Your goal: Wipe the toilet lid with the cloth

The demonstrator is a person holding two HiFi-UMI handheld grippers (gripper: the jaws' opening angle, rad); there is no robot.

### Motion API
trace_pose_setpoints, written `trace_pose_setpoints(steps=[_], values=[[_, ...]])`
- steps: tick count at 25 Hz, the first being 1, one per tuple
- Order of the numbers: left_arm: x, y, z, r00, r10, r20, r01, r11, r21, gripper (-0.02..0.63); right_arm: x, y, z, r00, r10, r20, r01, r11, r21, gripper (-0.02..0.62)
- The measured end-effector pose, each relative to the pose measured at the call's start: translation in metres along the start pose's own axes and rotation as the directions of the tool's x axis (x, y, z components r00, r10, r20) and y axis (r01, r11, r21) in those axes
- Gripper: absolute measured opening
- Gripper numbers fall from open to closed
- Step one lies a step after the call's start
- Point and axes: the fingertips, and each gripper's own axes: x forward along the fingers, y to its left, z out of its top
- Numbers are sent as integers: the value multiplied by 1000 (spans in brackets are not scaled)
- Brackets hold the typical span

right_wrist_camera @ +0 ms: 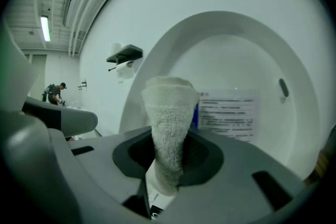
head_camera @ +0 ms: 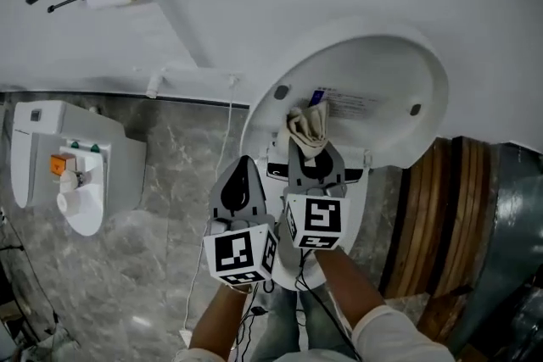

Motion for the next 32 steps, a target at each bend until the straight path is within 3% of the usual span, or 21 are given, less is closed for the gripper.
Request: trace_pose_setpoints(steps=[3,6,14,24,32], values=[[-12,36,-1,999,51,-1,-51,999,-13,11,14,43,-11,997,68,-29,-69,997,-27,97],[-23,63,-4,995,95,2,-95,995,-25,11,32,63,-26,994,88,-59,-89,996,-18,97],[-27,74,-32,994,101,-45,-102,994,-30,11,55,41,-38,999,17,-31,-18,1000,-22,97],[9,-12,-47,996,-44,-77,44,999,4,11,17,-79,-54,985,-169,-34,170,985,30,97],[32,-107,-73,976,-173,-135,180,983,41,11,-30,-195,-70,936,-350,-35,352,932,86,97]])
